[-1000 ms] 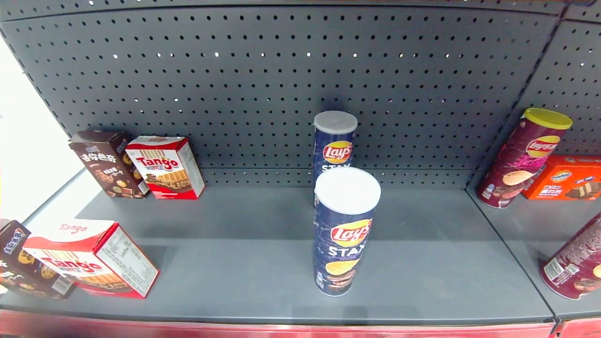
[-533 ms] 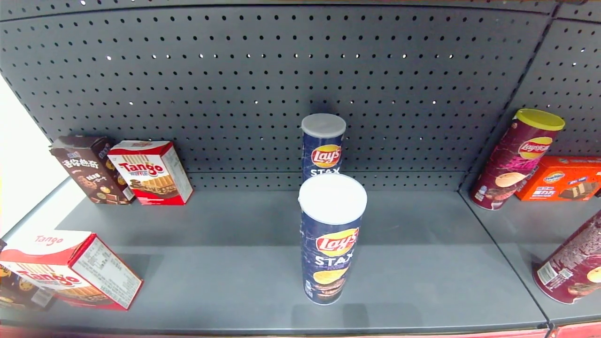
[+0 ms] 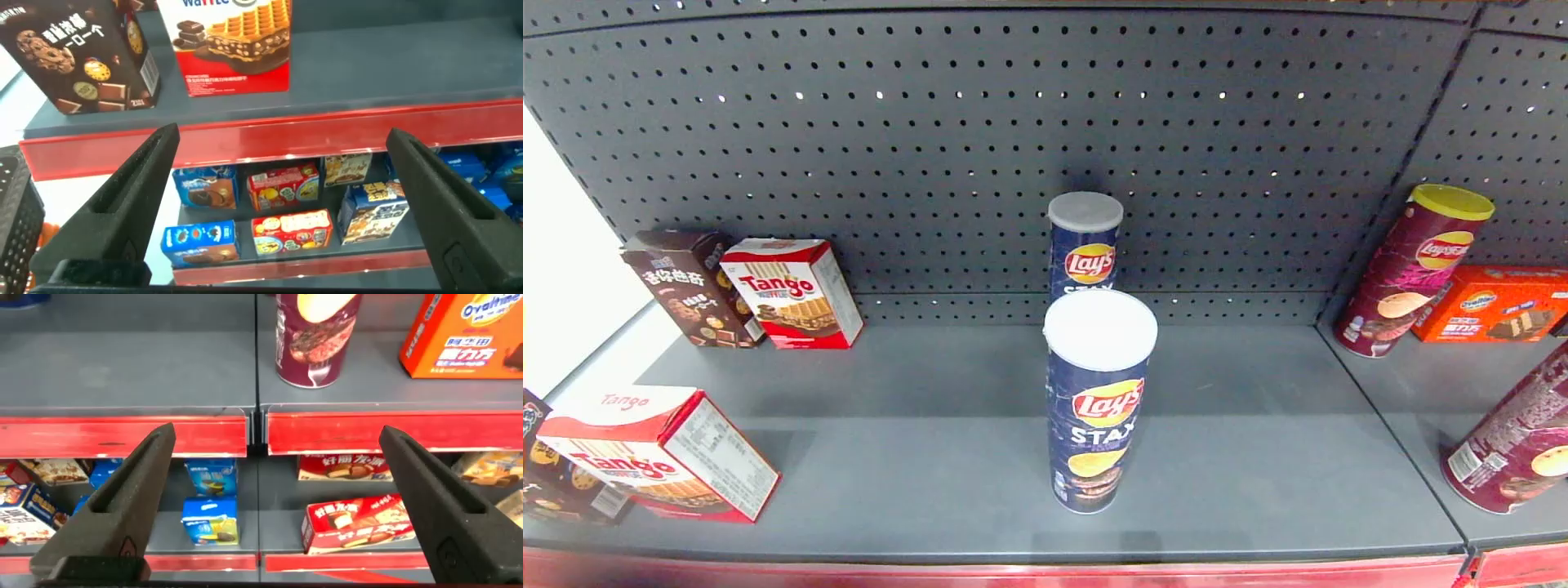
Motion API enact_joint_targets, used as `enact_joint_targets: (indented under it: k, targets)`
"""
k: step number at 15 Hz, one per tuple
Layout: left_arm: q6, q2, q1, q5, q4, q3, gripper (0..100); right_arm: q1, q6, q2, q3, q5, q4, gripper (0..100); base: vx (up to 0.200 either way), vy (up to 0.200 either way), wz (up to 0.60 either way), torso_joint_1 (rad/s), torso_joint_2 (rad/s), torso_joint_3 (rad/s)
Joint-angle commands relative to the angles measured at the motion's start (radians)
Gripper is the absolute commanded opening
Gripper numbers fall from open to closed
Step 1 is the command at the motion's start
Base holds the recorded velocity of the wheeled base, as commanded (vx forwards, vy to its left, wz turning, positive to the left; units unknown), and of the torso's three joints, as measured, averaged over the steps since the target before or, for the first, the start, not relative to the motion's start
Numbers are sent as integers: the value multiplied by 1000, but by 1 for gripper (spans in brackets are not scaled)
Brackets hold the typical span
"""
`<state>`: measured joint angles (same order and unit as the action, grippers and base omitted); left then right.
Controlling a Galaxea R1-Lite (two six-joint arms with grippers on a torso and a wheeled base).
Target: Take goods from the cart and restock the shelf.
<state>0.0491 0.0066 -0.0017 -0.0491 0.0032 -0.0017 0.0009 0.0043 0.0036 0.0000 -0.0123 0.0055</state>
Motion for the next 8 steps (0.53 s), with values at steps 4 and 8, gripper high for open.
enact_joint_targets:
  k: [4,8]
  targets:
    - [0,0,0,0,0,0,100,1,0,-1,-2,2,-1,100,0,0,0,0,0,0]
    - [0,0,0,0,0,0,100,1,0,-1,0,2,-1,100,0,0,0,0,0,0]
